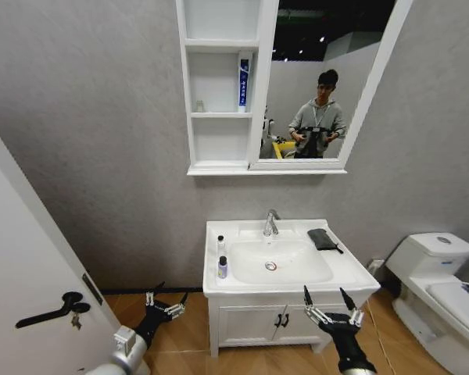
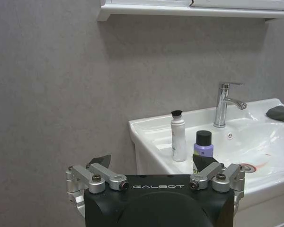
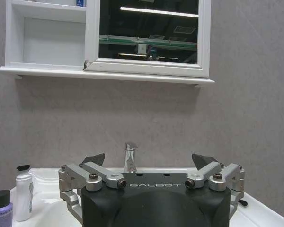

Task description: Move facial cleanser and shampoo from washbasin to cabinet, then wipe washbasin with towel.

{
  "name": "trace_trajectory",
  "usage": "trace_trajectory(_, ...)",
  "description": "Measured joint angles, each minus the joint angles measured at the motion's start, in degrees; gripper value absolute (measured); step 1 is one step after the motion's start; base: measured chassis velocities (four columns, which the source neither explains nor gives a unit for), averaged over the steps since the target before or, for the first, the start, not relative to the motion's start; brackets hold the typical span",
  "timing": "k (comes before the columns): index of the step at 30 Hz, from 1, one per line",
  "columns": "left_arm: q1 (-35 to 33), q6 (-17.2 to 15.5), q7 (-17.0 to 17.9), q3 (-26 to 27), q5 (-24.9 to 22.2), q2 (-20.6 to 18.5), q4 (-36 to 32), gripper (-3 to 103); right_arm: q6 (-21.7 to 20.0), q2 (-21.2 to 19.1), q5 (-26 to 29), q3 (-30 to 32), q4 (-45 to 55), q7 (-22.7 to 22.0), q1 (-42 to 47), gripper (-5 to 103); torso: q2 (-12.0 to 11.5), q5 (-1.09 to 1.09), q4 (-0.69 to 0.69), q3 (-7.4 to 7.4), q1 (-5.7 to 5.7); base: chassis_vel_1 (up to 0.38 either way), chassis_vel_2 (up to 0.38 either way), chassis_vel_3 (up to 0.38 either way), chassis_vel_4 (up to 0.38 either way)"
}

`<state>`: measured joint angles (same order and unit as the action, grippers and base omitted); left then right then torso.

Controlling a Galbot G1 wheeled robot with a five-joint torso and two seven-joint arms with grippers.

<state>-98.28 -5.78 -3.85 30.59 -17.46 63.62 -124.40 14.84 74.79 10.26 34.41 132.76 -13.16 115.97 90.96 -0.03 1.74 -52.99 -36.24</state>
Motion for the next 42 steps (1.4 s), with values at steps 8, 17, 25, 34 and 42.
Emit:
trace_trajectory(8,-1.4,0.0,0.2,1.3,-0.1,0.5,-0.9,98,0.1,-0.1,-0.1,0.0,0.4,0.2,-0.1,100,0.0,-0.01,0.0,0.0,0.0,-0.035,-0.034,0.029,0.029)
trace_trajectory(17,-2.4,0.0,0.3,2.6,-0.2,0.8,-1.6,98,0.2,-0.2,-0.3,-0.3,0.1,0.3,-0.6,100,0.0,-0.02,0.0,0.01,0.01,-0.148,-0.183,0.174,0.15)
trace_trajectory(25,-2.8,0.0,0.3,2.9,-0.2,1.0,-1.7,98,0.6,-0.6,-0.3,-0.4,-0.6,0.2,-1.4,100,0.0,-0.01,0.0,0.01,0.01,-0.245,-0.264,0.258,0.244)
trace_trajectory(34,-2.9,-0.1,0.4,3.1,-0.1,1.5,-0.9,98,2.7,-0.9,-1.2,-0.6,-2.1,0.1,-2.7,100,0.0,0.06,-0.01,0.0,0.0,-0.318,-0.33,0.333,0.32)
trace_trajectory(42,-3.3,0.2,1.0,5.1,-0.3,3.2,-0.1,98,4.9,-0.9,-3.5,-1.5,-3.3,1.8,-3.3,100,0.0,-0.04,-0.02,0.0,0.0,-0.068,-0.141,0.144,0.055)
